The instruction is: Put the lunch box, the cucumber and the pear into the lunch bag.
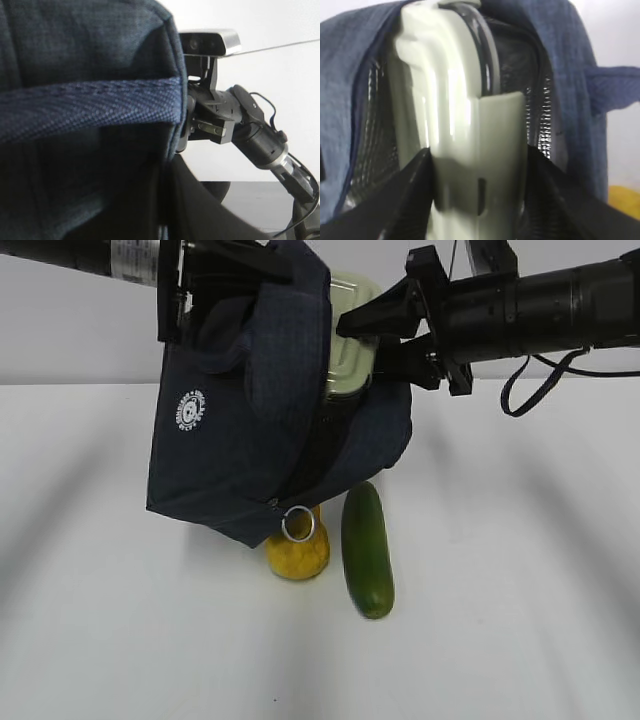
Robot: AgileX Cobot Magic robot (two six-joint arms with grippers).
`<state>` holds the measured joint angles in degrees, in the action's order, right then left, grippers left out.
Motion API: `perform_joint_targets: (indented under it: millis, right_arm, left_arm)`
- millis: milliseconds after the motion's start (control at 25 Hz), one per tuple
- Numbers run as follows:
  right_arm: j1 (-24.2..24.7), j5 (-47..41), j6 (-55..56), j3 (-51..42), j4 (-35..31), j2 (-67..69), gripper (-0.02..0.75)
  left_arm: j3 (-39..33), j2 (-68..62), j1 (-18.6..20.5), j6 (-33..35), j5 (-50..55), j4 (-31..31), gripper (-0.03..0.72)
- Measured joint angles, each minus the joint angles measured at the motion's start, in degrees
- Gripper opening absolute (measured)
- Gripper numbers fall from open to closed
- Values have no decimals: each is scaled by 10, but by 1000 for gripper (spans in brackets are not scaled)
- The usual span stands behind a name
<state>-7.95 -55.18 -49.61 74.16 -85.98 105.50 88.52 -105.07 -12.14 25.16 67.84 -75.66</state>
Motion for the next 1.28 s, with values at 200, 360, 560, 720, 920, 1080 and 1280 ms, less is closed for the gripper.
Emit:
perform_joint_targets:
  millis: [200, 360, 560, 720, 920, 1080, 1280]
  right_arm:
    - [-28, 1, 48, 18, 49, 0, 389]
    - [-49, -8, 78, 18, 96, 0, 389]
    - [-51, -24, 91, 18, 115, 0, 389]
    - [-58, -32, 91, 21, 115, 8, 389]
    - [-75, -44, 91, 21, 111, 22, 389]
    - [-76, -46, 69, 21, 68, 23, 389]
    - [-76, -73, 59, 22, 47, 26, 480]
  left_arm:
    - [0, 0, -11, 9, 1, -1, 8]
    - [0, 0, -12, 10, 1, -1, 8]
    - [0, 0, -12, 11, 1, -1, 8]
    - [0, 0, -13, 18, 0, -8, 8]
    - [0, 0, -13, 33, 1, -32, 8]
    - [0, 0, -13, 40, 1, -47, 8]
    - [0, 0, -13, 42, 2, -49, 8]
